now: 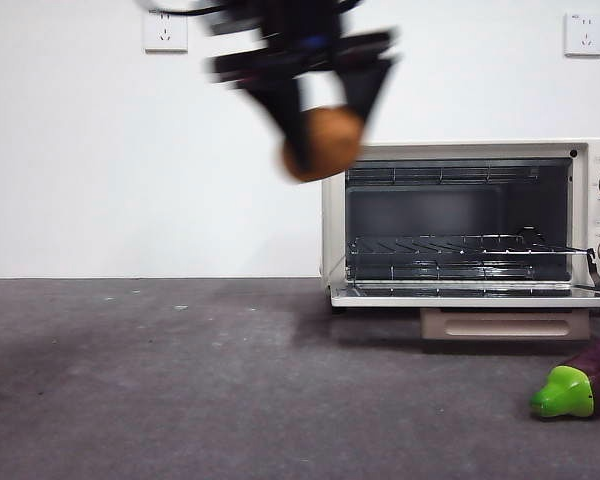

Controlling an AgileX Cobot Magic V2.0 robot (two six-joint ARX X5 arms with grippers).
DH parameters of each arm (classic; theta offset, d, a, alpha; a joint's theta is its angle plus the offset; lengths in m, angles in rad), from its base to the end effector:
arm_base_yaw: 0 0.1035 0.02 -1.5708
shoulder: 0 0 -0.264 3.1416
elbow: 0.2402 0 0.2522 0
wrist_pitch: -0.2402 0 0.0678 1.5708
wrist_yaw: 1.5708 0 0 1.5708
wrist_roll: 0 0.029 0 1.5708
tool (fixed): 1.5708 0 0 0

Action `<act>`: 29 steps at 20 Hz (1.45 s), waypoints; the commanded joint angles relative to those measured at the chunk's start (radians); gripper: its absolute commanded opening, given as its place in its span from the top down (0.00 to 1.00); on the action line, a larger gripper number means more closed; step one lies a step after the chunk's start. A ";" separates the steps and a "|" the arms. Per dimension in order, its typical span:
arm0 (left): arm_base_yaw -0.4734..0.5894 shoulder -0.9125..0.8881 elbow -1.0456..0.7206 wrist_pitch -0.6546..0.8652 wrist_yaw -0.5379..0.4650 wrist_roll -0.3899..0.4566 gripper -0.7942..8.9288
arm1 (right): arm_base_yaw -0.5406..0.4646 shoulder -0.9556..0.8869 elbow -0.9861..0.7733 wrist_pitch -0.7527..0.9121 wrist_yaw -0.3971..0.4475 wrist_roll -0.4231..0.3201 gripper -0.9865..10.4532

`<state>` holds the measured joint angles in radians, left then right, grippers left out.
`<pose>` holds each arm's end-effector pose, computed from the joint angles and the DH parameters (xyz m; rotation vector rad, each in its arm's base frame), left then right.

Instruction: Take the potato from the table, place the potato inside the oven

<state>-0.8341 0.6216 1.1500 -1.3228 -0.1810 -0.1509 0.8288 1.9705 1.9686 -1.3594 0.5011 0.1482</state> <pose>0.0403 -0.0366 0.3638 0.2531 0.7477 -0.5606 0.2719 0.2760 0.3150 -0.7106 1.0821 0.1930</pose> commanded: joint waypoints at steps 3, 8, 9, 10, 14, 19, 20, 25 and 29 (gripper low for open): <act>-0.001 -0.001 -0.008 0.005 -0.003 -0.008 0.92 | -0.069 -0.289 -0.380 0.141 0.018 0.092 0.89; -0.001 -0.001 -0.008 0.005 -0.003 -0.016 0.92 | -0.210 -0.598 -0.761 0.393 -0.102 0.111 0.89; -0.001 -0.001 -0.008 0.005 -0.003 -0.016 0.92 | -0.243 -0.642 -0.814 0.426 -0.127 0.110 0.89; -0.001 -0.001 -0.008 0.005 -0.003 -0.019 0.92 | -0.276 -0.681 -0.862 0.471 -0.184 0.100 0.89; -0.001 0.000 -0.008 0.005 -0.003 -0.033 0.92 | -0.384 -0.749 -0.999 0.667 -0.378 0.054 0.89; -0.001 0.001 -0.008 0.005 -0.003 -0.033 0.92 | -0.425 -0.682 -1.044 0.948 -0.381 0.052 0.89; -0.001 0.001 -0.008 0.005 -0.003 -0.033 0.92 | -0.429 -0.658 -1.044 0.995 -0.380 0.060 0.89; -0.001 0.007 -0.008 0.005 -0.003 -0.033 0.92 | -0.431 -0.531 -1.040 1.165 -0.366 0.089 0.89; -0.001 0.022 -0.008 0.005 -0.027 -0.032 0.92 | -0.431 -0.461 -1.022 1.263 -0.330 0.103 0.89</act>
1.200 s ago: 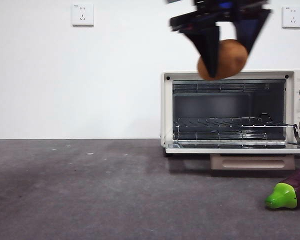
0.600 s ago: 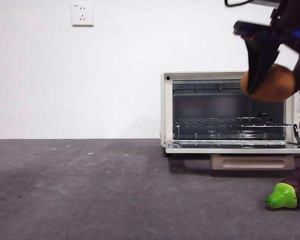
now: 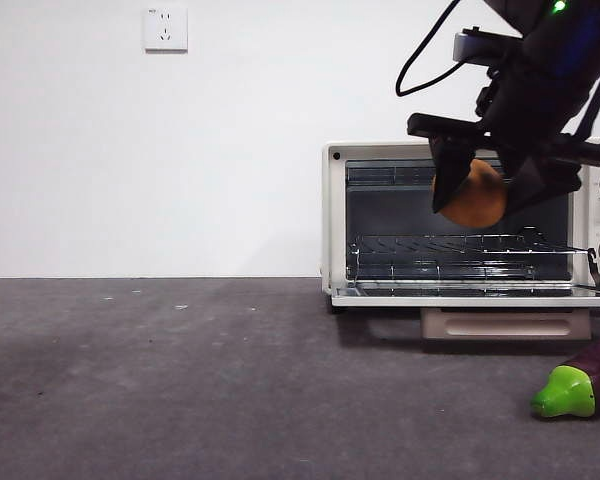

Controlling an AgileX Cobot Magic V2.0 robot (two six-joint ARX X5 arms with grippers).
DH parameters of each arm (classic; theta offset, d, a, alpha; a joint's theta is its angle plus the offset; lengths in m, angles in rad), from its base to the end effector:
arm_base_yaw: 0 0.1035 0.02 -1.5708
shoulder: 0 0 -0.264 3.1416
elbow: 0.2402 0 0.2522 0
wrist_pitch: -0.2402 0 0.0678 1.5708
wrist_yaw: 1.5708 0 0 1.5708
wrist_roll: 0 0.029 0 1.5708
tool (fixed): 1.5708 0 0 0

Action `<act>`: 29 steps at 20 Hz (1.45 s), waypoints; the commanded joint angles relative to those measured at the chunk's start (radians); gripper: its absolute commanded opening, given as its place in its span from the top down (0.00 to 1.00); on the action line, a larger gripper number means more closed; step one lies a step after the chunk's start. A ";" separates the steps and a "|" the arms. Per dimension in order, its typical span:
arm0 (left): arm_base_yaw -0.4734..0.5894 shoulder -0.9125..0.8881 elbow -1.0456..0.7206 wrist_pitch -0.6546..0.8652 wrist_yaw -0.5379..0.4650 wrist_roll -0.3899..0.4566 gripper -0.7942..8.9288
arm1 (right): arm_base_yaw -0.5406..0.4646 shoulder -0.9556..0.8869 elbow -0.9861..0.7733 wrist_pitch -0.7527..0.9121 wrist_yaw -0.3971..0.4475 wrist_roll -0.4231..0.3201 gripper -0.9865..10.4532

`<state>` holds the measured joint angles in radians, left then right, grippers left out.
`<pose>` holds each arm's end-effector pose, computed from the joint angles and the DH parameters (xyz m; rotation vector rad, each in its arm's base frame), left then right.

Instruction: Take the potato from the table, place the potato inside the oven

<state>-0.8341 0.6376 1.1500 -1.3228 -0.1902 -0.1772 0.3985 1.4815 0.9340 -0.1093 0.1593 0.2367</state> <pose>0.0432 -0.0395 0.3633 0.2398 0.7655 -0.5393 0.2905 0.1173 0.2313 0.0465 0.6548 0.1540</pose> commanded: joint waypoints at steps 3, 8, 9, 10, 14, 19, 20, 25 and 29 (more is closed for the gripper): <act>-0.001 0.023 -0.008 0.005 -0.035 -0.006 0.92 | -0.001 0.094 0.076 0.008 0.036 0.014 0.89; -0.001 0.040 -0.008 0.005 -0.035 -0.006 0.92 | -0.009 0.183 0.169 -0.014 0.084 0.019 0.88; -0.001 0.040 -0.008 0.005 -0.035 -0.006 0.92 | -0.014 0.194 0.180 -0.016 0.085 0.023 0.88; -0.001 0.040 -0.008 0.005 -0.034 -0.006 0.92 | -0.019 0.204 0.190 -0.011 0.084 0.026 0.88; -0.001 0.040 -0.008 0.005 -0.034 -0.006 0.92 | -0.048 0.228 0.209 -0.001 0.084 0.052 0.80; -0.001 0.040 -0.008 0.005 -0.023 -0.006 0.92 | -0.064 0.256 0.215 0.037 0.082 0.059 0.68; -0.001 0.040 -0.008 0.005 -0.020 -0.006 0.92 | -0.064 0.257 0.215 0.043 0.083 0.059 0.68; -0.001 0.045 -0.008 0.005 -0.020 -0.004 0.92 | -0.066 0.257 0.215 0.064 0.084 0.055 0.59; -0.001 0.047 -0.008 0.011 -0.020 -0.003 0.92 | -0.066 0.257 0.215 0.067 0.085 0.048 0.46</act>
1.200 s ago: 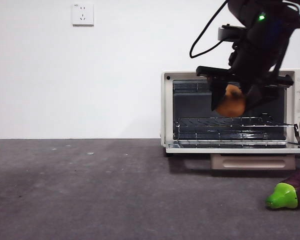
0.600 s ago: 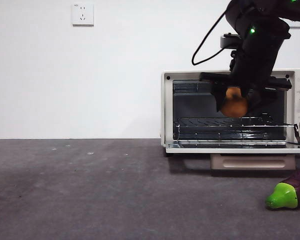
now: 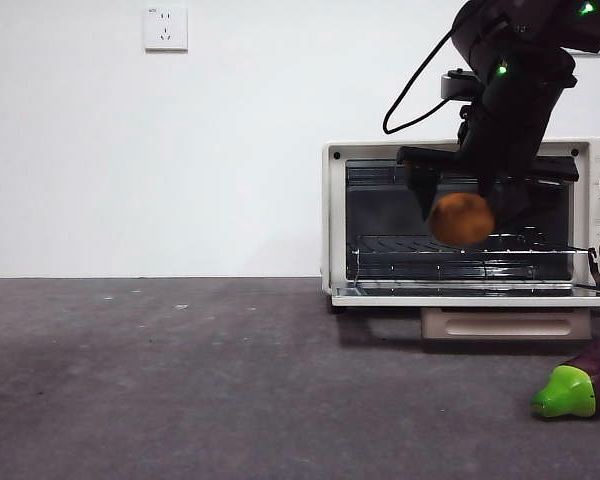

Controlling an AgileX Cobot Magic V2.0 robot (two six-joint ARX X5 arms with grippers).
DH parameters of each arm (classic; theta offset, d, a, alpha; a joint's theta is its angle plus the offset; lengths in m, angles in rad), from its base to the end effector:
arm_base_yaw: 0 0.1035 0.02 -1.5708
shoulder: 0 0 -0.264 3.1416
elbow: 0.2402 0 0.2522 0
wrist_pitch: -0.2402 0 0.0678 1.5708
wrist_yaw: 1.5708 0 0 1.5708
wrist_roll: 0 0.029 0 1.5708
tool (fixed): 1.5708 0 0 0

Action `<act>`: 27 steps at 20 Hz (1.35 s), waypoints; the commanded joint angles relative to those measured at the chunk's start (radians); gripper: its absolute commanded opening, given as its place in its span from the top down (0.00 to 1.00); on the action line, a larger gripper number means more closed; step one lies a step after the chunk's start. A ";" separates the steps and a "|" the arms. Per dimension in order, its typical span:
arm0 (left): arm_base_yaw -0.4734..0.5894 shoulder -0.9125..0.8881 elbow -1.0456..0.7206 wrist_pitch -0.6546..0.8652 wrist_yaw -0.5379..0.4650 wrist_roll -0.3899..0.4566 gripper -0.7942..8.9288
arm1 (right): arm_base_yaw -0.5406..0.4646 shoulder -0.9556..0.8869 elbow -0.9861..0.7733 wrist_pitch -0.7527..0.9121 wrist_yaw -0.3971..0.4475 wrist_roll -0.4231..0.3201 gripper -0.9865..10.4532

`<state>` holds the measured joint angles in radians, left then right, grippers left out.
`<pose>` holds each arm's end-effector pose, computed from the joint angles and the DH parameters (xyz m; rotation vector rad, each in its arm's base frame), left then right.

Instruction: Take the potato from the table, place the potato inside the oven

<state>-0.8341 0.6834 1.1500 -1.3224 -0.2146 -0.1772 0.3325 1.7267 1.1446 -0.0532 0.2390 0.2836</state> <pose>0.0517 -0.0478 0.3614 0.2713 0.7964 -0.5092 0.3575 0.1162 0.2228 0.0954 0.6158 0.0032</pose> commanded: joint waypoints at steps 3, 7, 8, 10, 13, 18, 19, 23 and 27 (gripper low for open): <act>-0.001 0.002 -0.008 0.039 0.005 -0.003 0.92 | 0.000 0.012 0.005 0.031 0.004 0.001 0.46; -0.001 0.021 -0.008 0.045 0.005 0.002 0.92 | 0.003 -0.008 0.063 -0.093 -0.005 -0.003 0.46; -0.001 0.026 -0.008 0.045 0.004 0.005 0.92 | 0.009 -0.025 0.081 -0.148 -0.003 -0.005 0.46; -0.001 0.040 -0.008 0.054 0.004 0.005 0.92 | 0.022 -0.058 0.117 -0.282 -0.003 -0.003 0.46; -0.001 0.075 -0.008 0.136 0.004 0.009 0.92 | 0.047 -0.134 0.130 -0.444 -0.009 -0.055 0.47; -0.001 0.212 -0.008 0.388 0.020 0.072 0.92 | 0.106 -0.383 0.130 -0.661 -0.003 -0.130 0.47; 0.002 0.251 -0.008 0.415 0.026 0.076 0.92 | 0.114 -0.449 0.130 -0.686 -0.003 -0.131 0.47; 0.044 0.373 -0.008 0.475 0.189 0.076 0.92 | 0.127 -0.683 0.130 -0.755 -0.003 -0.130 0.47; 0.124 0.489 -0.008 0.604 0.427 0.023 0.92 | 0.127 -0.890 0.130 -0.890 0.002 -0.124 0.48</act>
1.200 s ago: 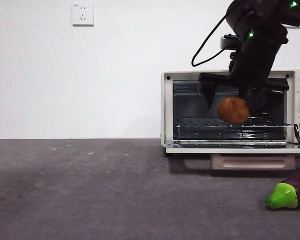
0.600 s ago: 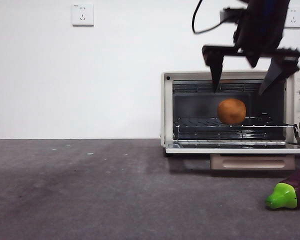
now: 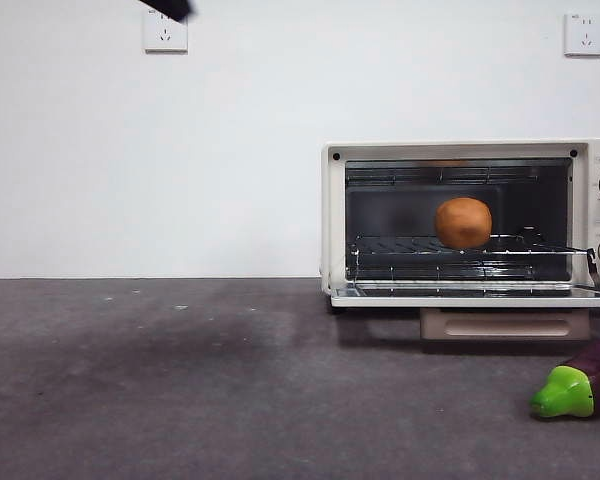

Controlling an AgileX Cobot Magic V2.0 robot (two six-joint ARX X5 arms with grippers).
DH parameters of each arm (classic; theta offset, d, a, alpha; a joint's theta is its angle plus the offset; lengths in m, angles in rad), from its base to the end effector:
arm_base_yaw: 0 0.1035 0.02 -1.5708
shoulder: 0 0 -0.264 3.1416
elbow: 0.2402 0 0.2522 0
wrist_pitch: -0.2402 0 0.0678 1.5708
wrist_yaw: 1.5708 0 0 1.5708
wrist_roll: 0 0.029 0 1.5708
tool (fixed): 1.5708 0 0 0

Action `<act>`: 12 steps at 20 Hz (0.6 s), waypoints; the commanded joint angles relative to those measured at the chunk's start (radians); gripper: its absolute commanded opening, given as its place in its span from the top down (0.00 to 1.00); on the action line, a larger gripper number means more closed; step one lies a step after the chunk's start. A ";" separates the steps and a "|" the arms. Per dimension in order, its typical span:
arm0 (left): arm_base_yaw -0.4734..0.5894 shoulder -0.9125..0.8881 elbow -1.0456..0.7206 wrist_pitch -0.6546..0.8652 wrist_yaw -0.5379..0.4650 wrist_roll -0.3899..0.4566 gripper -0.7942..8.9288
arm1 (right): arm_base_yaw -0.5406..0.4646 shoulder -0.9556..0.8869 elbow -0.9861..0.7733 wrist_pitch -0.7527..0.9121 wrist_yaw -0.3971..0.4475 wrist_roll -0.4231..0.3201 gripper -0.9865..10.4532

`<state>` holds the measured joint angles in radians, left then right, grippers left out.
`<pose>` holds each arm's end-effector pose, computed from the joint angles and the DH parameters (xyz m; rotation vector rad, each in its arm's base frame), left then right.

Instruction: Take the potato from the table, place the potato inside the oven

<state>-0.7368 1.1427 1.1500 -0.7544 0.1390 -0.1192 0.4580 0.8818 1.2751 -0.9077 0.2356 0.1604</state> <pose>0.1645 -0.1547 0.3399 0.1202 0.7834 -0.7869 0.1277 0.0554 0.4093 -0.0186 0.5000 0.1777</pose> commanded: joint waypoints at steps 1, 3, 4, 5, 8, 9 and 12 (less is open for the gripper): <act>0.049 0.059 -0.008 0.064 0.146 -0.059 0.92 | 0.002 -0.082 0.000 -0.075 0.013 0.010 0.48; 0.092 0.126 -0.008 0.123 0.300 -0.119 0.92 | 0.002 -0.150 0.000 -0.165 0.038 0.057 0.54; 0.113 0.163 -0.008 0.151 0.366 -0.137 0.92 | 0.002 -0.179 0.000 -0.202 0.038 0.075 0.62; 0.135 0.200 -0.008 0.172 0.410 -0.152 0.92 | 0.002 -0.213 0.000 -0.235 0.037 0.087 0.72; 0.185 0.325 -0.008 0.209 0.462 -0.181 0.93 | 0.002 -0.307 0.000 -0.270 0.028 0.126 0.83; 0.199 0.364 -0.008 0.216 0.475 -0.196 0.93 | 0.002 -0.331 0.000 -0.272 0.026 0.137 0.83; 0.230 0.457 -0.008 0.246 0.541 -0.250 0.93 | 0.002 -0.381 0.005 -0.276 0.027 0.155 0.83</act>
<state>-0.5125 1.5723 1.1500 -0.5262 0.6533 -0.3252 0.4580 0.5095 1.2762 -1.1866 0.2623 0.2893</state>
